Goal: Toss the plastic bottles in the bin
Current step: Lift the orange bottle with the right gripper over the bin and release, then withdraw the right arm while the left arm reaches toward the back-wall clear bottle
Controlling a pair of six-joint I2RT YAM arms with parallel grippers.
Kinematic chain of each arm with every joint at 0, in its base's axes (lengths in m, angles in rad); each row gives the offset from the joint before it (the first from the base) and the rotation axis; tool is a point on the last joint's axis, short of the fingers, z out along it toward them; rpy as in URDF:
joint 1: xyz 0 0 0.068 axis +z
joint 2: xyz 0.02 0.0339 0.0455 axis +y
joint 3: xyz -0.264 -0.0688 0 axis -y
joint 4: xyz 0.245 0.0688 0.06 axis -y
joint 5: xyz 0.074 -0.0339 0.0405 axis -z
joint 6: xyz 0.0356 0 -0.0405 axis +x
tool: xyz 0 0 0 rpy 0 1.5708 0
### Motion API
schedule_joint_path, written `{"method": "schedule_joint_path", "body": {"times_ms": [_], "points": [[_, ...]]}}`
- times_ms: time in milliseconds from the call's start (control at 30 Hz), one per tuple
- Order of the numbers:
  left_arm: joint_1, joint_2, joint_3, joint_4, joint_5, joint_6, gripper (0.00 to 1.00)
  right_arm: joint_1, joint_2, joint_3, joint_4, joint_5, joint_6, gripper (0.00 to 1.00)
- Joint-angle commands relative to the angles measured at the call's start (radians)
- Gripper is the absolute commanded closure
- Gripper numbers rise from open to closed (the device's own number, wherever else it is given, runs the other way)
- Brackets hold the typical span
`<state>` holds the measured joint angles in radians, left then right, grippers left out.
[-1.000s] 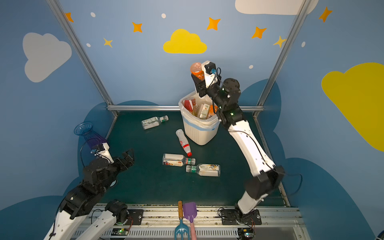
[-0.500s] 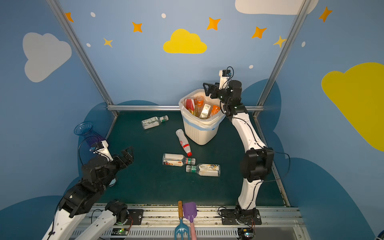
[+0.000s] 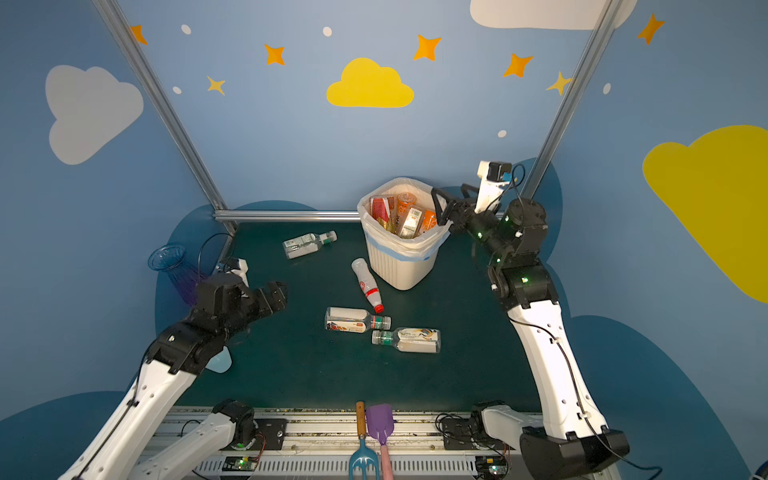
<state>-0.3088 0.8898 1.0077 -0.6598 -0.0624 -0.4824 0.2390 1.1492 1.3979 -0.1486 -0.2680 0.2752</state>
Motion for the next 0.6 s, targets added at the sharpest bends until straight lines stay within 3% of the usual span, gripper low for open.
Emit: {"method": "schedule_joint_path", "body": {"times_ms": [0, 167, 333, 567], "points": [[0.037, 0.083, 0.045, 0.014, 0.129, 0.034, 0.00, 0.027, -0.077, -0.144, -0.194, 0.029, -0.016, 0.19], [0.065, 0.260, 0.156, -0.011, 0.137, 0.102, 0.00, 0.131, -0.197, -0.383, -0.293, 0.048, -0.007, 0.21], [0.082, 0.417, 0.268, -0.023, 0.154, 0.180, 0.00, 0.226, -0.304, -0.578, -0.303, 0.073, 0.079, 0.22], [0.139, 0.666, 0.474, 0.057, 0.092, 0.371, 0.00, 0.295, -0.389, -0.657, -0.343, 0.106, 0.121, 0.22]]}}
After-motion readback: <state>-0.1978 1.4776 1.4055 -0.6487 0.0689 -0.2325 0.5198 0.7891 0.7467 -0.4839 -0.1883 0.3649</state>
